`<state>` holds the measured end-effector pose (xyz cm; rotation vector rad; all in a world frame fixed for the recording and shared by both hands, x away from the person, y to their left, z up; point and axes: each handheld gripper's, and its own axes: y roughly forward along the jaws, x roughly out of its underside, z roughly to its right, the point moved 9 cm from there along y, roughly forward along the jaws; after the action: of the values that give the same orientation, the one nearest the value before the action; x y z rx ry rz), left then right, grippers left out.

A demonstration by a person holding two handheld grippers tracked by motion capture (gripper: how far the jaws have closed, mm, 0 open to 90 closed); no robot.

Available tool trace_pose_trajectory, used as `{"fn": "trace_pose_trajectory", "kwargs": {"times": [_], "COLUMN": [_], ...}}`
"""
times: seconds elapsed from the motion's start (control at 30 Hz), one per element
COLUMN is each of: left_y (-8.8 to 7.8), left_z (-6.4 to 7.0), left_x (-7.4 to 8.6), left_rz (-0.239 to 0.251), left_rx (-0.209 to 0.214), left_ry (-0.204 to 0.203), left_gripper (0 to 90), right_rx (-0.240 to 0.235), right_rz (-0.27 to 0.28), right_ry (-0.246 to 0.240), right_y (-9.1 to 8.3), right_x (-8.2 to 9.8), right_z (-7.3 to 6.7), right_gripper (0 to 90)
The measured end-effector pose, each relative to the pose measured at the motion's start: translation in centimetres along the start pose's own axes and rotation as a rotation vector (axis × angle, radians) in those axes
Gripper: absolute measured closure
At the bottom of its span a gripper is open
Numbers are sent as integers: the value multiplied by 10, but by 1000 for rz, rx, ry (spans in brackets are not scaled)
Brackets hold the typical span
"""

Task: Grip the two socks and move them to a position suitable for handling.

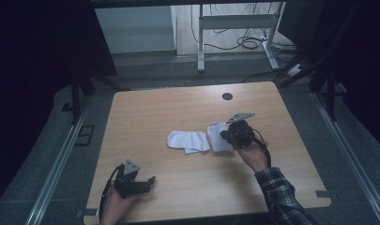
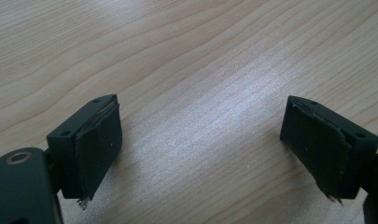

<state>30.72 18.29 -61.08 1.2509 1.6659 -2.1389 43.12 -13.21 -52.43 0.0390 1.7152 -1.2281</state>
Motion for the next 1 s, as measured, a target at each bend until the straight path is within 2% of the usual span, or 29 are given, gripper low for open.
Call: {"fn": "trace_pose_trajectory", "kwargs": {"times": [0.3, 0.5, 0.8, 0.83, 0.9, 1.0], "left_y": [0, 0, 0, 0, 0, 0], "left_z": [0, -1, 0, 0, 0, 0], "left_x": [0, 0, 0, 0, -1, -1], "left_rz": [0, 0, 1, 1, 2, 2], "left_rx": [0, 0, 0, 0, 0, -1], "left_ry": [0, 8, 1, 1, 1, -2], "left_gripper": [126, 126, 125, 124, 124, 124], "right_rx": [7, 6, -24, -24, -39, -28], "right_rz": [33, 59, 123, 123, 159, 185], "right_ry": [7, -8, -51, -51, -62, -65], "right_y": [-36, -55, -103, -103, -120, -132], "right_x": [-5, -10, -36, -36, -53, -65], "right_z": [5, -1, -34, -34, -44, -45], "right_gripper": [854, 854, 854, 854, 855, 854]}}
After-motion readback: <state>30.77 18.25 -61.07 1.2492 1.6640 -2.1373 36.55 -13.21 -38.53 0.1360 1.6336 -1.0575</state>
